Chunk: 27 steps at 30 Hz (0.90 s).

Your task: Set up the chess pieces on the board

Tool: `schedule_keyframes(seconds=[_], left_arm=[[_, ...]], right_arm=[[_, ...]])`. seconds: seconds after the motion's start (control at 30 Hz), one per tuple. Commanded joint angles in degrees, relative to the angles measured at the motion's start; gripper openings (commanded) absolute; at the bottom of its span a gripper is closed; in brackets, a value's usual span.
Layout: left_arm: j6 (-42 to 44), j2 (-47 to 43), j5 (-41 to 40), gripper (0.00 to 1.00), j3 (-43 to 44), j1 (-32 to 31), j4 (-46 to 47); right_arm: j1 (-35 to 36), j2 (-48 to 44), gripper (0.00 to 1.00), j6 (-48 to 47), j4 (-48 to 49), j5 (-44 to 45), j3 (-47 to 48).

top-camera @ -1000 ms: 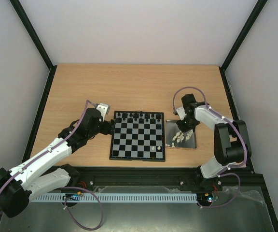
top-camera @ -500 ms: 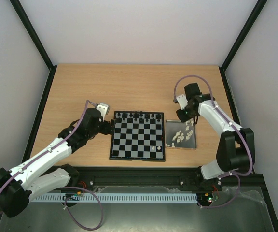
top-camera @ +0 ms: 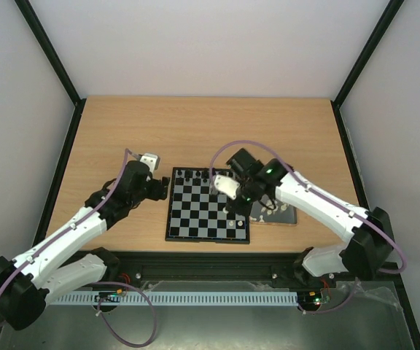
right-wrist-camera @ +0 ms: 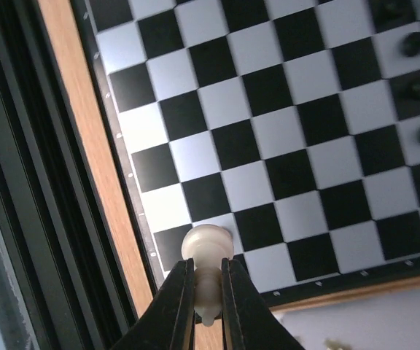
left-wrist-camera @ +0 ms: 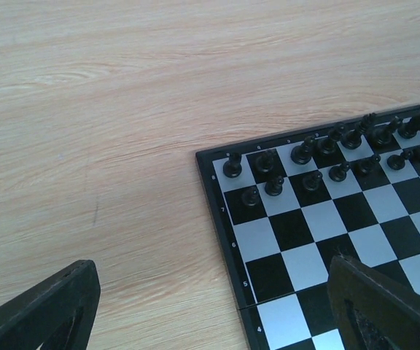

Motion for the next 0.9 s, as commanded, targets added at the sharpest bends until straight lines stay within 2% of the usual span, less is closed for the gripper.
schedule_keyframes(seconds=[0.0,0.1,0.23,0.43,0.87], left_arm=[[-0.23,-3.11,-3.37,0.89,1.7,0.2,-3.11],[0.04,-5.77,-5.02,0.91,0.12,0.23,-1.46],[0.3,-4.77,-5.45,0.91,-0.61,0.22,0.24],[0.4,-0.85,-4.39,0.9,0.51,0.31,0.25],[0.09,-1.95,-4.0,0.91,-0.08,0.28,0.58]], right_arm=[[8.83,3.1,0.05,0.79,-2.2,7.18,-3.85],[13.77,5.62,0.05,1.17,-0.03,12.14,-5.96],[16.2,8.27,0.05,1.28,2.06,14.3,-6.8],[16.48,11.12,0.05,0.99,4.98,13.43,-6.93],[16.53,13.38,0.06,1.23,8.21,10.86,-8.75]])
